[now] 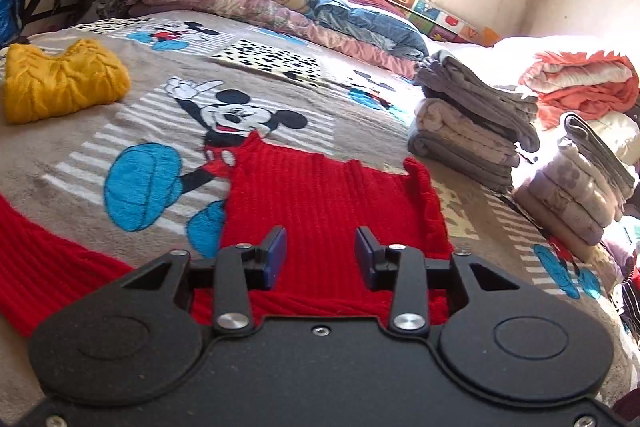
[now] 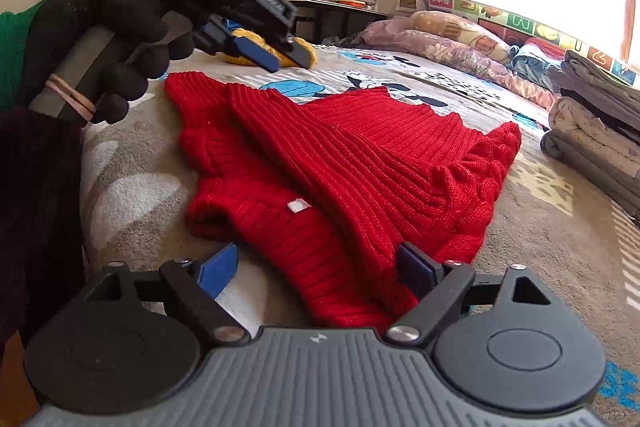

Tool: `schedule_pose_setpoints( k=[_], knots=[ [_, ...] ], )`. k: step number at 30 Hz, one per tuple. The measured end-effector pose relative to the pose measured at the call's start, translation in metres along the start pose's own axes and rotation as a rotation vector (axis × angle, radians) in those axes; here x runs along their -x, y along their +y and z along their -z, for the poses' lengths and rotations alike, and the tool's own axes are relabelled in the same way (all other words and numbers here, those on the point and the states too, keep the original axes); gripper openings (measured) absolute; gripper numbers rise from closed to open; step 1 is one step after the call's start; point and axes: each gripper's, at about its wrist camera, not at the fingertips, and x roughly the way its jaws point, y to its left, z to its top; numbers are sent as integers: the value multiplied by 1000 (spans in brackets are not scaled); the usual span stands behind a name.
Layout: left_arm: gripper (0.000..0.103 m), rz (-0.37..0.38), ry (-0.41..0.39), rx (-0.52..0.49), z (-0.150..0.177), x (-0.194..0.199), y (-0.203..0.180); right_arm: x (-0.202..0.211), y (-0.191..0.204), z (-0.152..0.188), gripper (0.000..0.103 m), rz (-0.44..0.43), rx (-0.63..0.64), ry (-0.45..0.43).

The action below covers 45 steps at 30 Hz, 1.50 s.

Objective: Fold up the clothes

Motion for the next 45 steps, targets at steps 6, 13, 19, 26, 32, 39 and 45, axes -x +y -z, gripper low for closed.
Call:
schedule_pose_setpoints(
  k=[6, 13, 19, 26, 32, 39, 45],
  knots=[
    [36, 65, 113, -103, -47, -86, -63, -2, -12, -2, 90, -61, -65, -13],
    [36, 40, 265, -165, -75, -173, -94, -5, -6, -1, 97, -79, -31, 1],
    [19, 21, 373, -166, -83, -215, -96, -6, -9, -2, 99, -98, -49, -2],
    [6, 106, 225, 38, -69, -197, -47, -9, -17, -3, 100, -121, -81, -4],
    [6, 75, 234, 152, -51, -208, -16, -10, -22, -4, 100, -139, -106, -5],
    [9, 34, 253, -18, -61, -220, -36, -10, -23, -5, 101, -148, -112, -4],
    [13, -8, 142, -169, -72, -182, -46, -13, -21, -5, 101, -150, -117, -2]
  ],
)
